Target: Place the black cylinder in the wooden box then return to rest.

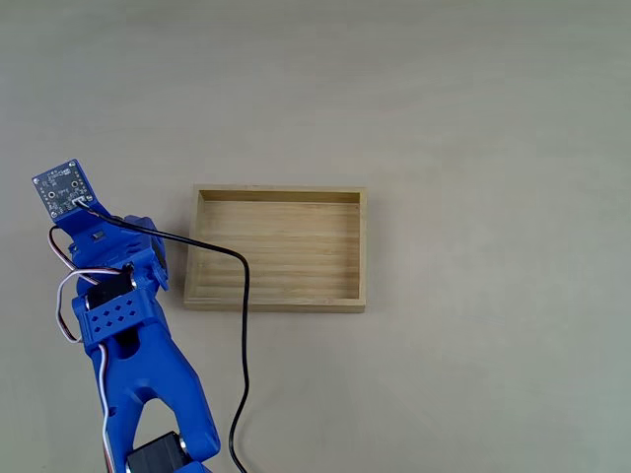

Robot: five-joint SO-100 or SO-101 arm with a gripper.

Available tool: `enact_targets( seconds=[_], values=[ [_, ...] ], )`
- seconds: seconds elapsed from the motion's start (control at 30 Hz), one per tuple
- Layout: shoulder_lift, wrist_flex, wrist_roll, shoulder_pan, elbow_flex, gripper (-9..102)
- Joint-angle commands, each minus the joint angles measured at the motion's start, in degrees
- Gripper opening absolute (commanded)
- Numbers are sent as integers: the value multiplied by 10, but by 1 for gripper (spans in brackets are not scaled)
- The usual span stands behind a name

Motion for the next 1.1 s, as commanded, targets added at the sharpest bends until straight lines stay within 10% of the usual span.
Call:
enact_targets(
  seconds=[0.0,1.07],
  values=[
    [-40,-8,3,8,-40,22],
    [-107,39,3,25,-42,20]
  ],
)
